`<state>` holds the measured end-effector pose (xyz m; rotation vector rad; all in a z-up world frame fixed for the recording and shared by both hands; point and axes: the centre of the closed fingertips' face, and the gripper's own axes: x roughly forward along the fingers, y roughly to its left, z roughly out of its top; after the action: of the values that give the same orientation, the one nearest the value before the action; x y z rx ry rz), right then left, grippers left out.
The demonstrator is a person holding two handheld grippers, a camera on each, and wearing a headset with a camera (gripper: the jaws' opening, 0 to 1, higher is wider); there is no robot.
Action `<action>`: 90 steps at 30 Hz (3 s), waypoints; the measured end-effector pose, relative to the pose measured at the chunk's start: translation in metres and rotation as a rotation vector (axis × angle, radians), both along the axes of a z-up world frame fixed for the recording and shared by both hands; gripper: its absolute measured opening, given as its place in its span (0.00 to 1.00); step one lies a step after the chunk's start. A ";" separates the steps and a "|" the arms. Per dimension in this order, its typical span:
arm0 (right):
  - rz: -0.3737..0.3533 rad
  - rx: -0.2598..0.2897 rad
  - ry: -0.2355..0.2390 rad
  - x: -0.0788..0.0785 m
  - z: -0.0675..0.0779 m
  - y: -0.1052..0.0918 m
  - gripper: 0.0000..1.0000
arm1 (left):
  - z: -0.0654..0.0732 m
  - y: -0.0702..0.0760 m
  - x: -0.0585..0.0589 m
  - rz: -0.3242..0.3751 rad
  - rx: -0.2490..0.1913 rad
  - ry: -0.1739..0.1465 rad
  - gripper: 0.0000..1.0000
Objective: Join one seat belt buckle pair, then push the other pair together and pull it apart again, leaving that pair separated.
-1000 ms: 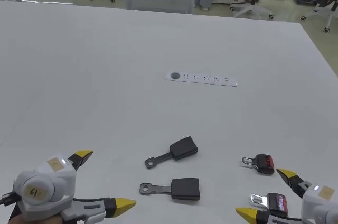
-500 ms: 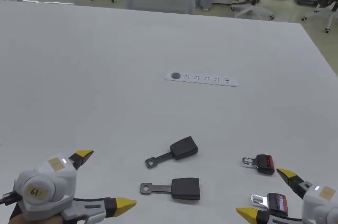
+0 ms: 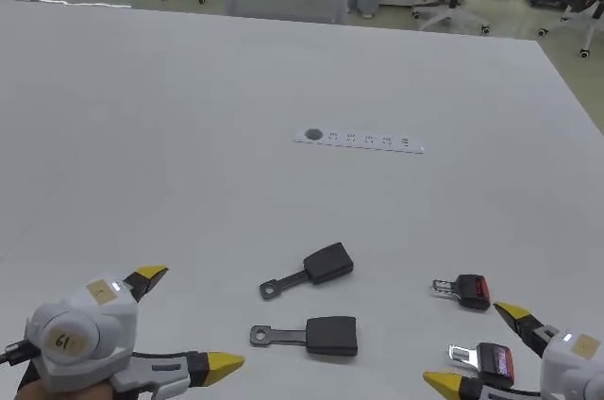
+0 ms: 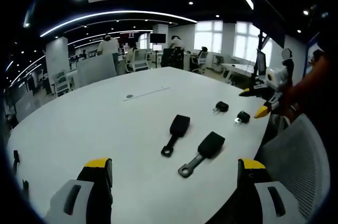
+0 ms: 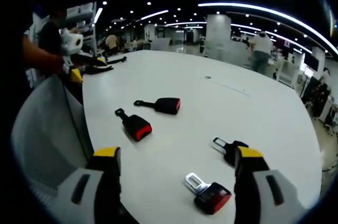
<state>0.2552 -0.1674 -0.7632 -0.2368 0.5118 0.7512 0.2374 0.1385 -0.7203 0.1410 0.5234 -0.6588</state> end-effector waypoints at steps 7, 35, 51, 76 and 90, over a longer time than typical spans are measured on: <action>-0.002 -0.001 0.000 0.001 0.000 -0.002 0.91 | 0.000 -0.002 0.000 -0.002 0.002 0.002 1.00; 0.038 -0.007 0.027 -0.004 -0.004 -0.008 0.90 | -0.005 -0.014 0.003 -0.036 0.013 0.010 1.00; 0.058 -0.027 0.074 -0.009 -0.013 -0.026 0.88 | -0.011 -0.036 0.005 -0.126 0.052 0.009 1.00; 0.136 -0.073 0.142 -0.007 -0.028 -0.042 0.86 | -0.030 -0.070 0.014 -0.259 0.103 0.041 0.98; 0.202 -0.103 0.208 -0.007 -0.044 -0.052 0.81 | -0.051 -0.095 0.017 -0.339 0.130 0.090 0.94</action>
<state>0.2485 -0.2196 -0.8076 -0.3114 0.7330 0.9535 0.2541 0.0430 -0.7716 0.3288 0.6361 -0.9649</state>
